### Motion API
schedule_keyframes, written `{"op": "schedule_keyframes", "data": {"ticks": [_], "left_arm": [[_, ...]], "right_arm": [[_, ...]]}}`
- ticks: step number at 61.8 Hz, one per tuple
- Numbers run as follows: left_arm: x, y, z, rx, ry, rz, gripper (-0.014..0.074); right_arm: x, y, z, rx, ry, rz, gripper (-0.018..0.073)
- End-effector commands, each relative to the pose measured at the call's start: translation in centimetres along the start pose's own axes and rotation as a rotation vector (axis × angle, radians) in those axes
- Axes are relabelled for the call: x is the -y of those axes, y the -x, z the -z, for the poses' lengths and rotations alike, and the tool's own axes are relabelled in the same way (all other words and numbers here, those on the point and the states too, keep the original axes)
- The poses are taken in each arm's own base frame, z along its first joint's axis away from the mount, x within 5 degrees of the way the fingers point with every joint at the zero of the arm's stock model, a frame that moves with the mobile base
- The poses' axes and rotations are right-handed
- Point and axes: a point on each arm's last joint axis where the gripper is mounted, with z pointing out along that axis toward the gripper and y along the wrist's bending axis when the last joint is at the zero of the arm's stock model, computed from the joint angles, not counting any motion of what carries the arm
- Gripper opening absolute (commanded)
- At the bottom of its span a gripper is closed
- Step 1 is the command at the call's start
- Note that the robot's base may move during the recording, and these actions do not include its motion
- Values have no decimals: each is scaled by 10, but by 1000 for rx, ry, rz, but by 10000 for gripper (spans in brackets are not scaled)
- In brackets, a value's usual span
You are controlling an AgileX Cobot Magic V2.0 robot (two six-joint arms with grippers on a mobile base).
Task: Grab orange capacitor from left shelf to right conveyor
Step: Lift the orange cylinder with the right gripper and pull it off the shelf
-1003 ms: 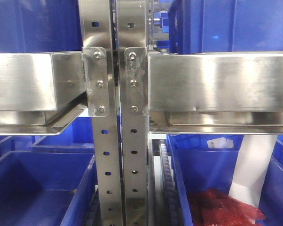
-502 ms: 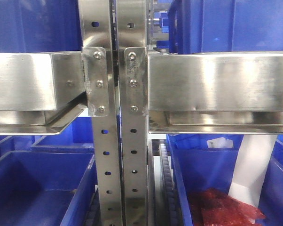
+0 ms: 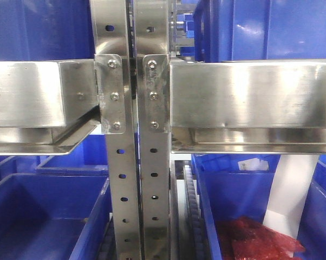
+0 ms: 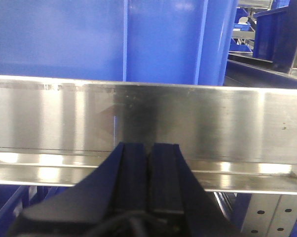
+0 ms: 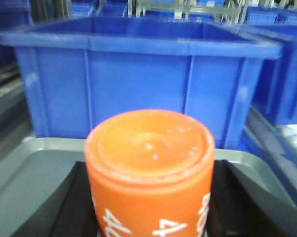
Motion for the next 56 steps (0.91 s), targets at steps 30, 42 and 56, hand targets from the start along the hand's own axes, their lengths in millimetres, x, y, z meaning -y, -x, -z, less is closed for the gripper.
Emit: {"op": "schedule_keyframes", "data": {"ticks": [30, 42, 56], "left_arm": [[0, 10, 1, 103, 3, 3, -127], [0, 10, 1, 103, 3, 3, -127], [0, 10, 1, 103, 3, 3, -127]], "right_arm": [[0, -16, 127, 133, 2, 15, 71], [-1, -15, 142, 195, 8, -1, 71], [-1, -15, 142, 197, 8, -1, 71]]}}
